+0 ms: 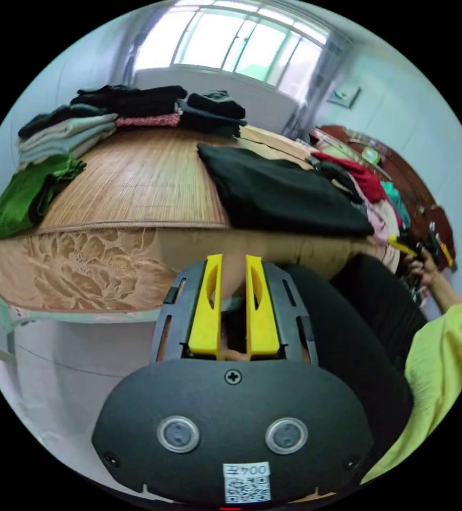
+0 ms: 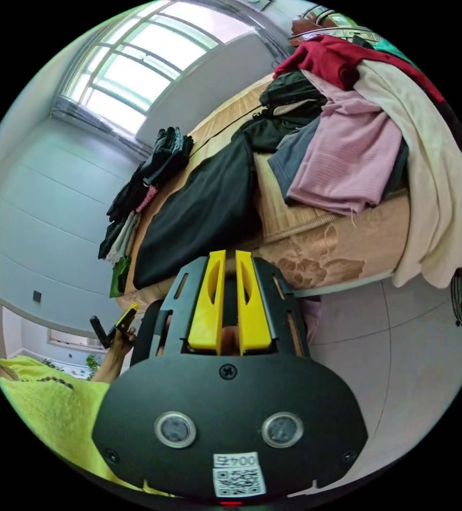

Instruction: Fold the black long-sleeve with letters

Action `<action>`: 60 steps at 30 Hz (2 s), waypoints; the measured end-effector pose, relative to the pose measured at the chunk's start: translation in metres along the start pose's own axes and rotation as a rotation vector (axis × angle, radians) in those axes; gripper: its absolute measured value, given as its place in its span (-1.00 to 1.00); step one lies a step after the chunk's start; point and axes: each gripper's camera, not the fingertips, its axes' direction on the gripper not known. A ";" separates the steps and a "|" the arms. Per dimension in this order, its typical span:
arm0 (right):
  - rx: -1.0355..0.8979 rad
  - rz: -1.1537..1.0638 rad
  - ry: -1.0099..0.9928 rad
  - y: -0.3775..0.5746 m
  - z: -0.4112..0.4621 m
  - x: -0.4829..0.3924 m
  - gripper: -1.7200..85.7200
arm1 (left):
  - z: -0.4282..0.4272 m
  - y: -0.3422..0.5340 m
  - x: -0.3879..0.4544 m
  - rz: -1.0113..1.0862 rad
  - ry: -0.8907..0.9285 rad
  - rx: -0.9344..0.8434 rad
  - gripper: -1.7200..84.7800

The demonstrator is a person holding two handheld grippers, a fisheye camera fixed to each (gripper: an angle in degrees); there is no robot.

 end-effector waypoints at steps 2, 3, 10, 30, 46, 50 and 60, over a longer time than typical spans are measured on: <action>0.014 -0.053 0.055 0.005 0.012 -0.019 -0.83 | 0.019 0.008 0.029 0.087 -0.042 0.018 -0.76; 0.020 -0.095 0.096 0.004 0.024 -0.035 -0.83 | 0.024 0.008 0.034 0.102 -0.053 0.023 -0.76; 0.052 -0.272 0.335 -0.017 0.106 -0.104 -0.82 | 0.082 -0.013 0.058 0.307 -0.123 -0.015 -0.69; -0.142 -0.273 0.474 -0.007 0.171 -0.107 -0.89 | 0.144 -0.009 0.082 0.732 -0.193 -0.197 -0.93; -0.137 -0.259 0.454 0.010 0.142 -0.086 -0.90 | 0.127 -0.024 0.076 0.448 -0.064 0.015 -0.96; -0.144 -0.243 0.404 0.014 0.127 -0.073 -0.89 | 0.189 -0.017 0.040 0.298 -0.091 -0.149 -0.96; 0.165 -0.355 0.105 0.080 0.003 -0.007 -0.78 | 0.163 -0.061 0.114 0.424 -0.096 -0.026 -0.96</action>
